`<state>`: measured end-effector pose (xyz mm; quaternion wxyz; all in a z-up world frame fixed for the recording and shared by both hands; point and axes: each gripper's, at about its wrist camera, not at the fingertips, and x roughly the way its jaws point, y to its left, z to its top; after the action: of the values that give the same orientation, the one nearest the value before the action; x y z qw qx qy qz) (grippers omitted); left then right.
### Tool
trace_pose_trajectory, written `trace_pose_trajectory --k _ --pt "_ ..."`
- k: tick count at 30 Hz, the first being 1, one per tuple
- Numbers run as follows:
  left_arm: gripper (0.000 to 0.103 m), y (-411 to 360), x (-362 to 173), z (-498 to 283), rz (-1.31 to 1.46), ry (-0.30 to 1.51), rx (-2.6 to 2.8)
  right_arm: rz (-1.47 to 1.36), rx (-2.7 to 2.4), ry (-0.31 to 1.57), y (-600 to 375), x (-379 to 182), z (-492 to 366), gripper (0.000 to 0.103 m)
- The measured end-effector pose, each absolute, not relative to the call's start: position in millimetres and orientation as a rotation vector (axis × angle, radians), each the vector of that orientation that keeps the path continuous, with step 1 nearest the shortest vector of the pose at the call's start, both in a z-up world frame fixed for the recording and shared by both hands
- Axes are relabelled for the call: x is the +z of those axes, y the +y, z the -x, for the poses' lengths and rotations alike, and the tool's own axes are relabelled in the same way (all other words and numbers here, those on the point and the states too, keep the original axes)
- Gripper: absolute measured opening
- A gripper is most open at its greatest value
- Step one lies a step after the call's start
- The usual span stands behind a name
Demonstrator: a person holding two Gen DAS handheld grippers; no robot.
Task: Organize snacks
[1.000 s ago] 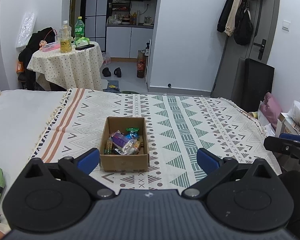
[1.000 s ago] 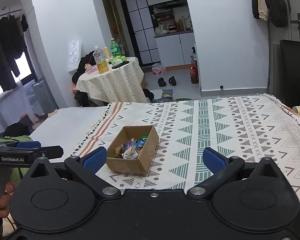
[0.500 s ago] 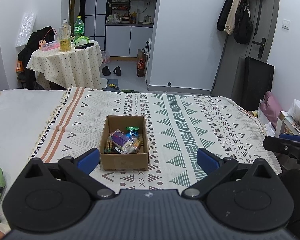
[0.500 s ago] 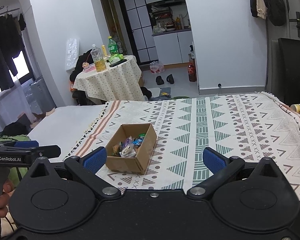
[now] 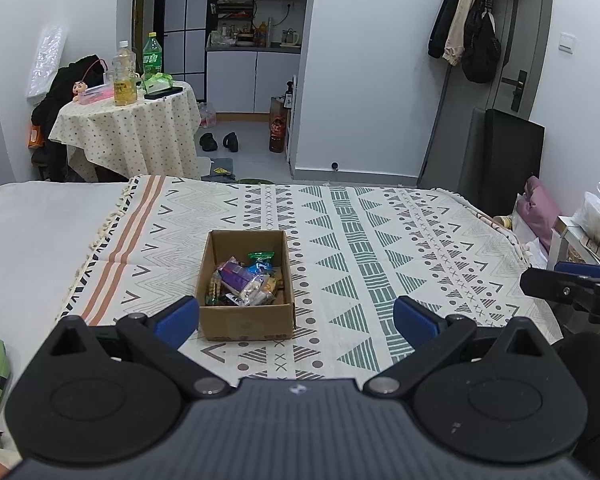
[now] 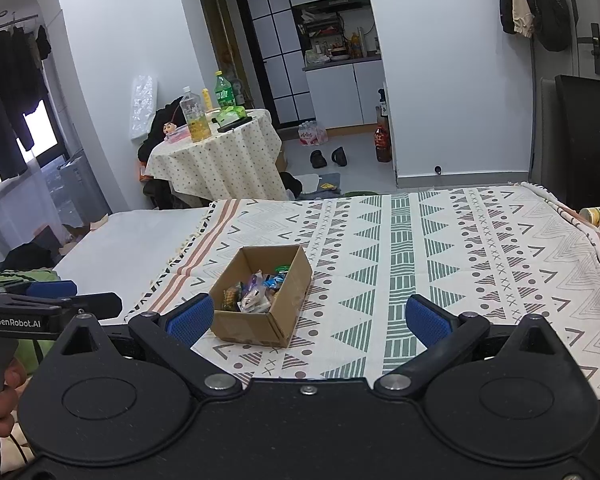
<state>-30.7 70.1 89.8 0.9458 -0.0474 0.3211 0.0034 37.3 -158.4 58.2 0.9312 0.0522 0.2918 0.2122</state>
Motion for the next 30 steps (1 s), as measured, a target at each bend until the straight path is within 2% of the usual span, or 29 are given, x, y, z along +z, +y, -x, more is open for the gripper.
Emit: trace_pose_trajectory --k 30 --pt "0.103 69.2 87.3 32.0 0.096 0.66 0.005 -0.104 0.435 0.599 -159.8 58.1 -36.4 0.103"
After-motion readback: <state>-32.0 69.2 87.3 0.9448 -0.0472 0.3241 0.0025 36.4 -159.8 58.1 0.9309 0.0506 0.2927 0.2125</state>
